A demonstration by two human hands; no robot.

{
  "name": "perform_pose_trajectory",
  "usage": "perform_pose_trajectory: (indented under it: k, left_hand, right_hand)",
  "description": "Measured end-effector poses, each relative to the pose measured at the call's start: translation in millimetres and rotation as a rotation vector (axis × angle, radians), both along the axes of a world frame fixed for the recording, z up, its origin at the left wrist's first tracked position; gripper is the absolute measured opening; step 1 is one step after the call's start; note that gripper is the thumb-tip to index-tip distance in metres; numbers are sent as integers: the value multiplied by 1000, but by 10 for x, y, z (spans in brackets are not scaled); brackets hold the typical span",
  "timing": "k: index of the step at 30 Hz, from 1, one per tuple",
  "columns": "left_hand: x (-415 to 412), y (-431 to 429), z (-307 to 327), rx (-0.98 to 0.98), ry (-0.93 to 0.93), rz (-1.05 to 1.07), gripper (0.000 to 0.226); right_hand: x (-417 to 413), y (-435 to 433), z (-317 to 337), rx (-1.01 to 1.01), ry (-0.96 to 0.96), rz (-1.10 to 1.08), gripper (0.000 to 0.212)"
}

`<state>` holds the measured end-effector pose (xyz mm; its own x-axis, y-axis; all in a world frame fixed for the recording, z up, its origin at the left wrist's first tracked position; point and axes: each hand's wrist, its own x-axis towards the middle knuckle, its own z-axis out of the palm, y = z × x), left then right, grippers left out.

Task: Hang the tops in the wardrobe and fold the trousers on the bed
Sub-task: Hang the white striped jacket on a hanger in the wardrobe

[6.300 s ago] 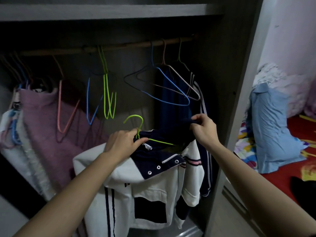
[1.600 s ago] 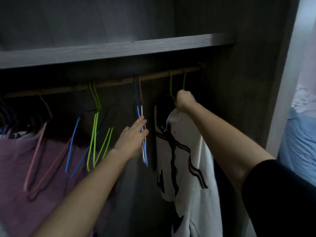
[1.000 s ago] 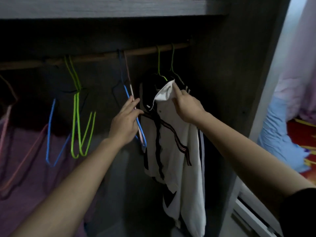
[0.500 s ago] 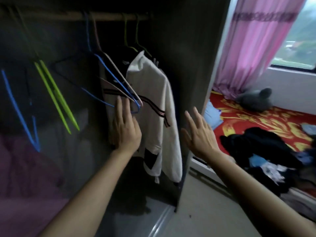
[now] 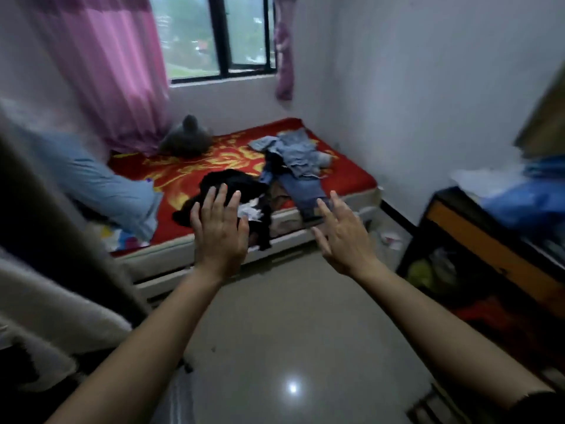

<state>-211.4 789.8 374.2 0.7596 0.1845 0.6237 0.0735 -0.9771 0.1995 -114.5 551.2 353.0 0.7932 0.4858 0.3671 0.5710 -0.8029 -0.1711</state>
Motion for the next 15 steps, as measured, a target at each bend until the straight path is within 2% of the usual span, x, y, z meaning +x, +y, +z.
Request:
perform_pose_trajectory:
  k: [4,9,15]
  left_hand:
    - [310,-1510,-255,48,112,-276,52]
    - [26,-3629,-639,83,243,-636,54]
    - [-536,-5631,-963,153,392,-977,59]
  right_hand:
    - [-499,-1760,-298,-26,88,-313,66]
    - [-1790,-3895,-665,-84,226,-764,68]
    - [-3352,-5535,-813,-38,261,-1162,67]
